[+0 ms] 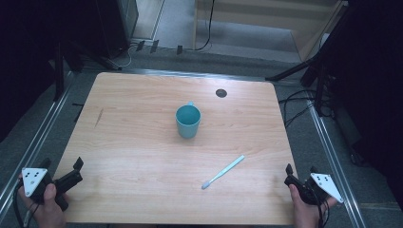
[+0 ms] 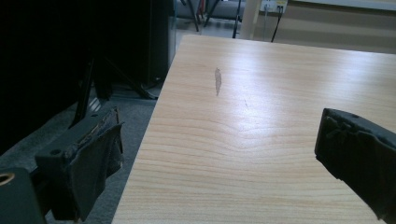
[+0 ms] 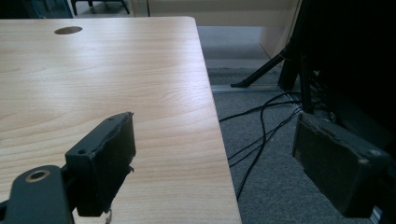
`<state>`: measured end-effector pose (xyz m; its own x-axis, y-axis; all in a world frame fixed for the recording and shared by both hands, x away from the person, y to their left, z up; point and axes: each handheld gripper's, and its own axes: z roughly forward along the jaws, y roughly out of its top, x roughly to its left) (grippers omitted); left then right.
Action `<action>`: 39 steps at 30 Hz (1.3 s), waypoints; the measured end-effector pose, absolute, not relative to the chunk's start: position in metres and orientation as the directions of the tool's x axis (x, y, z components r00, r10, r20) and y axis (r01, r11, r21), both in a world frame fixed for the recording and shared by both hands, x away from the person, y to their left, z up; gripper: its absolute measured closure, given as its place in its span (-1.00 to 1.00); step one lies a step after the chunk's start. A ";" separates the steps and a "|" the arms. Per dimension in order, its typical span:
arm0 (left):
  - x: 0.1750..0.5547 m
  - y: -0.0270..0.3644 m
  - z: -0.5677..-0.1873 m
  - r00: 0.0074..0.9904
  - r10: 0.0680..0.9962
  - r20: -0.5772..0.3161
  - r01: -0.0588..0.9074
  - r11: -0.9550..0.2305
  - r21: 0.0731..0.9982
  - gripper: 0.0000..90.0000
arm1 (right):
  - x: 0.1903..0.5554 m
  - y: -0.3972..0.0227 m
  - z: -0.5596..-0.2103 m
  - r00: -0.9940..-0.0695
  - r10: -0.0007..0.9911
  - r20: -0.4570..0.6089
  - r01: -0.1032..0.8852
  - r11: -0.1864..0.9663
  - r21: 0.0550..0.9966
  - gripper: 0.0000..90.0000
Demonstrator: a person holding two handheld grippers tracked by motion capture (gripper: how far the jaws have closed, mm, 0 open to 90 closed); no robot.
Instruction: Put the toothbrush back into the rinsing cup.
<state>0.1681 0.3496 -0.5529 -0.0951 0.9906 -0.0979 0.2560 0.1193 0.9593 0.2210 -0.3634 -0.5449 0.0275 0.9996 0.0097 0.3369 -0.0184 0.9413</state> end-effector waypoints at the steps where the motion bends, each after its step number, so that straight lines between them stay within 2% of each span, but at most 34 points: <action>1: 0.168 0.349 -0.553 -0.096 0.991 -0.094 0.257 0.116 0.959 -0.97 | 0.221 -0.363 -0.545 0.032 0.999 0.006 0.337 -0.016 0.941 -0.70; 3: 0.169 0.348 -0.553 -0.100 0.991 -0.090 0.258 0.113 0.960 -0.97 | 0.221 -0.362 -0.545 0.042 0.999 -0.009 0.339 -0.006 0.941 -0.65; 7: 0.168 0.348 -0.553 -0.095 0.992 -0.086 0.249 0.107 0.962 -0.97 | 0.221 -0.359 -0.545 0.079 0.996 -0.040 0.334 0.012 0.942 -0.36; 9: 0.167 0.348 -0.553 -0.093 0.992 -0.080 0.246 0.101 0.964 -0.97 | 0.220 -0.358 -0.545 0.067 0.997 -0.041 0.327 0.017 0.945 -0.14; 14: 0.165 0.346 -0.553 -0.091 0.994 -0.065 0.228 0.084 0.970 -0.97 | 0.218 -0.353 -0.545 -0.042 0.997 -0.072 0.306 0.081 0.949 0.37; 16: 0.165 0.345 -0.554 -0.091 0.994 -0.066 0.219 0.084 0.972 -0.97 | 0.218 -0.349 -0.544 -0.068 0.994 -0.087 0.311 0.104 0.945 0.45; 17: 0.164 0.345 -0.554 -0.090 0.994 -0.064 0.218 0.082 0.972 -0.97 | 0.218 -0.347 -0.542 -0.092 0.994 -0.061 0.314 0.088 0.945 0.52; 25: 0.164 0.345 -0.554 -0.090 0.994 -0.065 0.213 0.083 0.973 -0.97 | 0.228 -0.326 -0.531 -0.258 0.965 -0.056 0.445 0.170 0.879 0.71; 29: 0.164 0.346 -0.554 -0.089 0.993 -0.071 0.213 0.089 0.973 -0.97 | 0.234 -0.313 -0.522 -0.290 0.956 -0.042 0.512 0.192 0.837 0.79; 35: 0.164 0.346 -0.554 -0.091 0.993 -0.068 0.213 0.087 0.973 -0.97 | 0.244 -0.294 -0.510 -0.334 0.943 -0.005 0.538 0.195 0.820 0.88; 36: 0.164 0.346 -0.554 -0.089 0.994 -0.070 0.213 0.088 0.973 -0.97 | 0.246 -0.282 -0.507 -0.369 0.929 0.006 0.546 0.212 0.811 1.00; 39: 0.164 0.347 -0.554 -0.087 0.994 -0.073 0.217 0.090 0.972 -0.97 | 0.244 -0.265 -0.505 -0.431 0.902 0.007 0.548 0.256 0.797 1.00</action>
